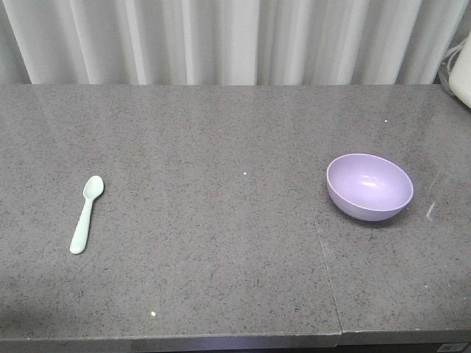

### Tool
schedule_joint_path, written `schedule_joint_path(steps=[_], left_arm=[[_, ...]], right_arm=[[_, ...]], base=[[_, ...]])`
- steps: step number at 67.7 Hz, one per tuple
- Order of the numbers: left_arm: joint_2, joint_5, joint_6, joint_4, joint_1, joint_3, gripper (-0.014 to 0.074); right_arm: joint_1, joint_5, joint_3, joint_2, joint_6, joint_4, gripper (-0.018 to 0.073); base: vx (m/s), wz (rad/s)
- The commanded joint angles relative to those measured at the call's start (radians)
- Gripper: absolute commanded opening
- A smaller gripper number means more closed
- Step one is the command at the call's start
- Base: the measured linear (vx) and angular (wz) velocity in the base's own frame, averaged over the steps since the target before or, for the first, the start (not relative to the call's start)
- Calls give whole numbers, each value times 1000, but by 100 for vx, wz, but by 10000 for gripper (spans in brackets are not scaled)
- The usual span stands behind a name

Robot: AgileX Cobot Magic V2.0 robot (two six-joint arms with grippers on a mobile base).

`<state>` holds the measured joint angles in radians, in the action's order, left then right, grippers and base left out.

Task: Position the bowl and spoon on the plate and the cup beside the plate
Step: 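Lower both grippers, left over the white spoon, right near bowl, then grasp the white spoon handle with the left gripper and lift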

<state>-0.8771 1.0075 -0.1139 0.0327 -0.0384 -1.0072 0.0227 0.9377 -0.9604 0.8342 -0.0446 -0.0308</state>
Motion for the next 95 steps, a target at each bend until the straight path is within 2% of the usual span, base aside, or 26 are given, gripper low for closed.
schedule_joint_path(steps=[1,11,41,54,63,81,88,95], left_arm=[[-40,0,-7,10,-3,-44,-6],[-73,38,-7,9,-3,-44,-6],[-74,36,-7,9,-3,-44,-6],[-74,36,-7,9,-3,-44,29],[-74,36,-7,9,-3,-44,118],[-74,34,-7,9,-3,-44,454],[-74,32,-7,9,-3,-44,554],[-74,33,-7,9,-3,-44,584]], right_arm=[[-7,17,-63,50,10,-14,-11],[-7,44,-66,82,9,-10,-11],[-7,57,-65,82,6,-6,-8],[-7,62,-65,82,6,-6,49],[-7,69,-65,82,6,-6,158],[-7,70,-65,82,6,-7,434],[-7,69,-65,82,6,-7,486],[-7,69,-65,82,6,-7,493]], base=[[0,0],[0,0],[0,0],[0,0],[0,0],[0,0],[0,0],[0,0]])
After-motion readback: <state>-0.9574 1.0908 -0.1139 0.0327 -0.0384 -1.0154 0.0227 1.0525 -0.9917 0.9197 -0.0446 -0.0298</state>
